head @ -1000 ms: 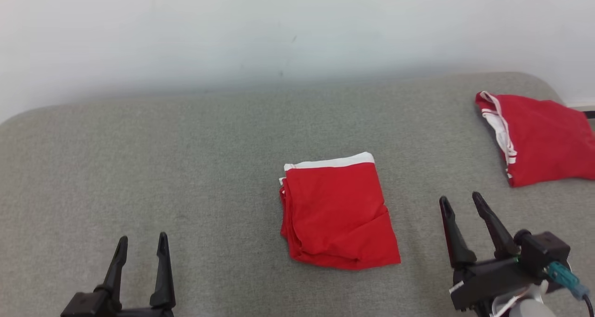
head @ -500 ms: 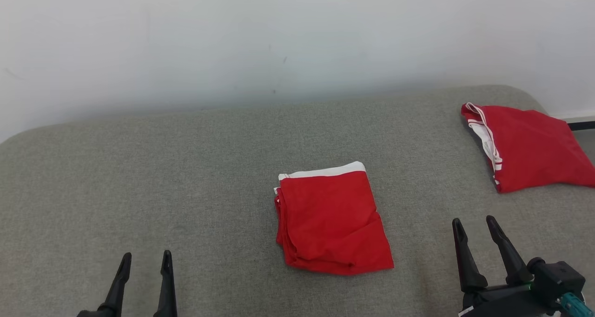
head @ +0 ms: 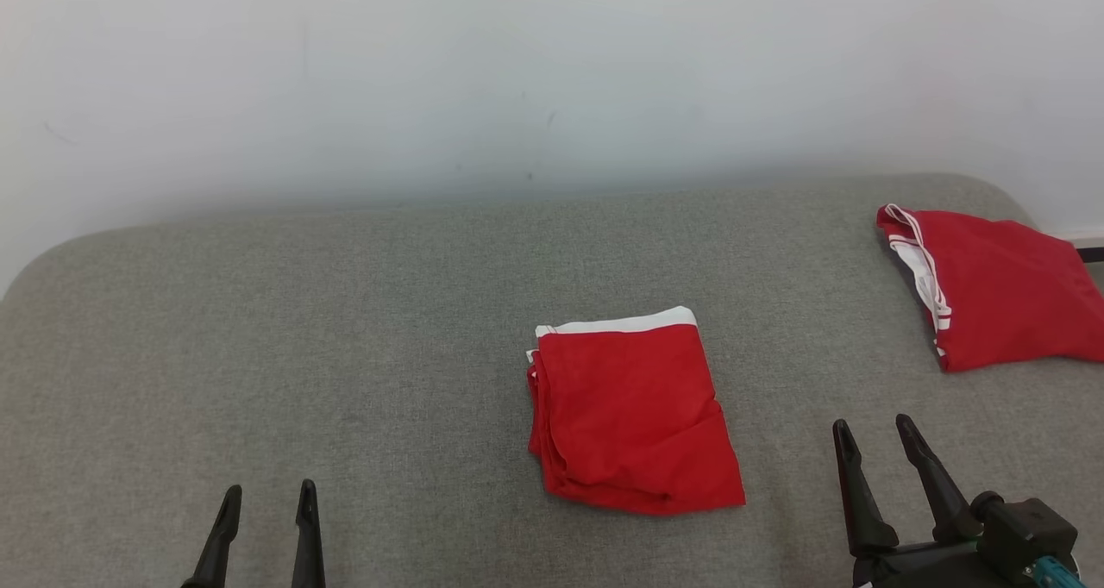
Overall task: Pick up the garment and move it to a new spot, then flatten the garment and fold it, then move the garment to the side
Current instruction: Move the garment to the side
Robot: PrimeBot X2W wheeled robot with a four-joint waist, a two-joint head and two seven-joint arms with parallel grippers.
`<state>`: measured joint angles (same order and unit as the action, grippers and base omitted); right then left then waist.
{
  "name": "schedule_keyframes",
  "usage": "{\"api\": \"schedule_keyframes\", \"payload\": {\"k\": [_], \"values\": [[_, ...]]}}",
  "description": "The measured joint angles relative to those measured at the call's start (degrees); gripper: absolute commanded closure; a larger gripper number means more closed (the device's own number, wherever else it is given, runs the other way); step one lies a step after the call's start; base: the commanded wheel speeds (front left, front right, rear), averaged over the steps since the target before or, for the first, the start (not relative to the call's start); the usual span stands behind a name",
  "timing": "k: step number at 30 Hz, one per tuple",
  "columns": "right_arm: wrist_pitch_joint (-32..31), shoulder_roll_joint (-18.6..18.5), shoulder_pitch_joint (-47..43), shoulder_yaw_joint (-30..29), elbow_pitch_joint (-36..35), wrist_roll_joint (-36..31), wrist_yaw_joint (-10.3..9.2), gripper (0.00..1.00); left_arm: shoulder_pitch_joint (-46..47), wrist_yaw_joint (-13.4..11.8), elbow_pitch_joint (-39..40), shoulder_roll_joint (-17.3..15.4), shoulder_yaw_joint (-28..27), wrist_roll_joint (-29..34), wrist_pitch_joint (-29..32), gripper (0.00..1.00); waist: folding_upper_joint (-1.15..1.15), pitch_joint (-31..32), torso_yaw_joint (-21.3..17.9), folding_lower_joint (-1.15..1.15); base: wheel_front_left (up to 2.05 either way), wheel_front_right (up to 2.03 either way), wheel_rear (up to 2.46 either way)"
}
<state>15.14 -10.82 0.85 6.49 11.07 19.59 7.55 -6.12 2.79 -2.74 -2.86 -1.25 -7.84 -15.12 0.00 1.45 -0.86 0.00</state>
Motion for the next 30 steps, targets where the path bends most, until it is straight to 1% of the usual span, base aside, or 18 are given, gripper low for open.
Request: {"api": "schedule_keyframes", "payload": {"k": [14,20,24,30], "values": [[-0.01,0.03,-0.13,0.40,0.68,-0.05,0.00,0.00,-0.13,-0.25,0.30,0.00,0.09,0.00,0.00,0.00,0.00,-0.08,-0.02,0.00,0.00,0.00,0.00],[0.00,-0.36,0.48,1.71,0.88,-0.68,0.00,0.00,-0.12,-0.33,0.25,0.00,0.32,-0.01,0.00,0.00,0.00,-0.35,-0.01,0.00,0.00,0.00,0.00],[-0.07,-1.56,3.13,3.35,2.65,-1.54,0.00,0.00,0.12,-0.45,0.08,0.01,1.04,-0.14,0.00,0.00,0.00,-0.71,0.35,0.00,0.00,0.00,0.00],[-2.69,-3.83,10.19,7.61,7.84,-2.05,0.00,0.00,1.26,-0.59,-0.13,-0.01,2.30,-0.42,0.00,0.00,0.00,-1.63,1.70,0.01,0.00,0.00,0.00]]}}
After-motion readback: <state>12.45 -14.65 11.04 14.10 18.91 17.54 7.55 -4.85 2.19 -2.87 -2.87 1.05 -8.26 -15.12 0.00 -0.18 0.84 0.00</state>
